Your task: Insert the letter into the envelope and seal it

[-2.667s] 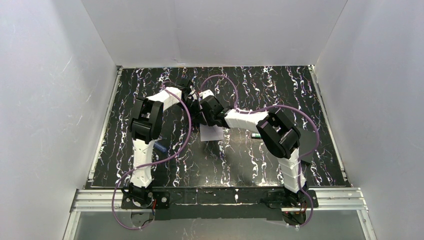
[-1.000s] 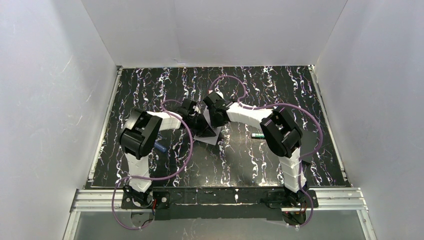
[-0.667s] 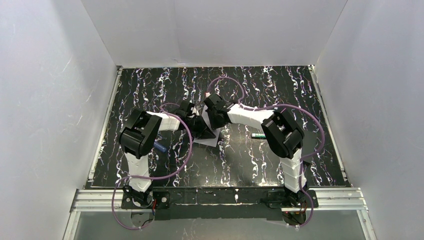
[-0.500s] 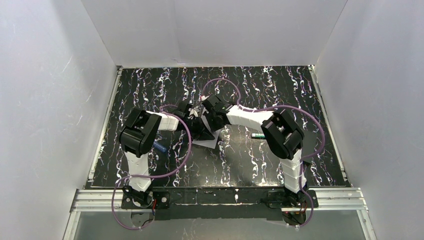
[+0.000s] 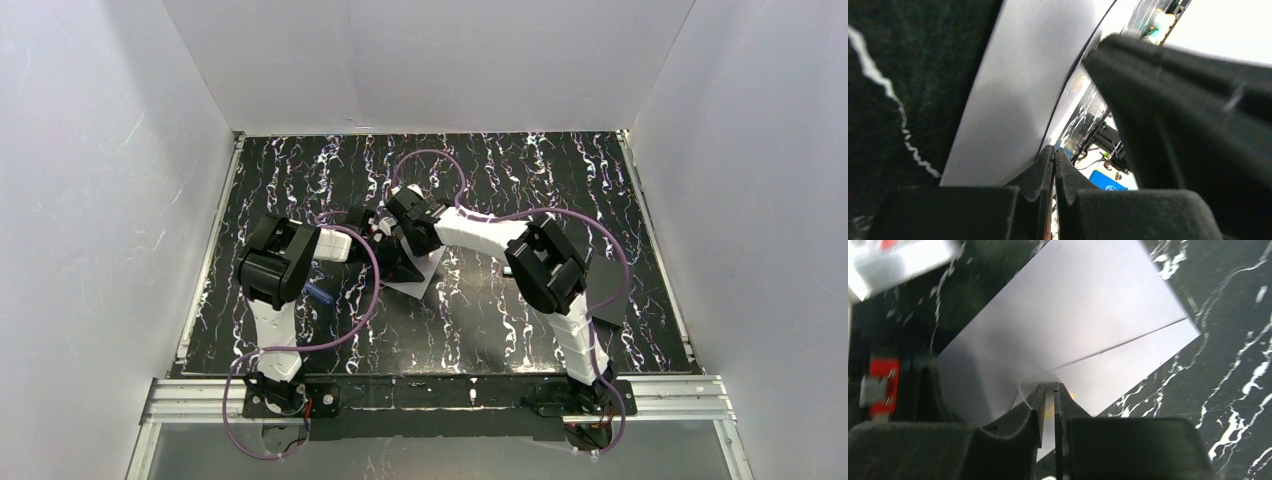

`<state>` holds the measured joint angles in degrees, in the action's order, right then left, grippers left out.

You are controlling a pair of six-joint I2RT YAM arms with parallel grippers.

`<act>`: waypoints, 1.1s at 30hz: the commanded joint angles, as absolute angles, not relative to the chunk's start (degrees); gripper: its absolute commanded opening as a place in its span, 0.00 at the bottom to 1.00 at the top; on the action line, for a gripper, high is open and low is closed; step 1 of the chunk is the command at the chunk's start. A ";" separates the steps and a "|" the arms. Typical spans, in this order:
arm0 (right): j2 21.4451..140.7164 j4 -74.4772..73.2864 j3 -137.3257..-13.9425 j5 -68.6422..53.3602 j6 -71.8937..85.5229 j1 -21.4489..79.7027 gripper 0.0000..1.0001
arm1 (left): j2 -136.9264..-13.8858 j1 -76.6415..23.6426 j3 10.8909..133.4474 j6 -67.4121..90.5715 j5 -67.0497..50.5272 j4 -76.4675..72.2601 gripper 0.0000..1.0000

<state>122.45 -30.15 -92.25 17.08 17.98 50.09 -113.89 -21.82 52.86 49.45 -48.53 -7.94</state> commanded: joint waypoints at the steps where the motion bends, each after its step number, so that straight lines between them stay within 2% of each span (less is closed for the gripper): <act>1: 130.42 -36.68 -95.34 31.07 23.92 48.56 0.19 | -118.47 -21.67 47.94 43.88 -38.85 3.47 0.00; 6: 129.09 -36.66 -96.90 31.08 23.30 46.43 0.18 | -119.08 -21.47 48.53 43.78 -39.14 4.07 0.00; 13: 118.18 -30.92 -95.02 11.30 15.12 46.36 0.20 | -119.33 -21.36 52.37 43.39 -39.18 6.32 0.00; 16: 117.16 -32.22 -93.82 7.76 14.15 47.69 0.17 | -119.43 -21.36 52.97 43.54 -39.09 6.42 0.00; 27: 121.51 -31.38 -92.20 9.23 14.14 50.45 0.12 | -120.80 -21.29 53.79 43.77 -39.20 7.06 0.00; 33: 125.03 -28.79 -91.71 14.83 16.35 50.61 0.08 | -121.57 -21.27 53.96 43.67 -39.45 7.39 0.00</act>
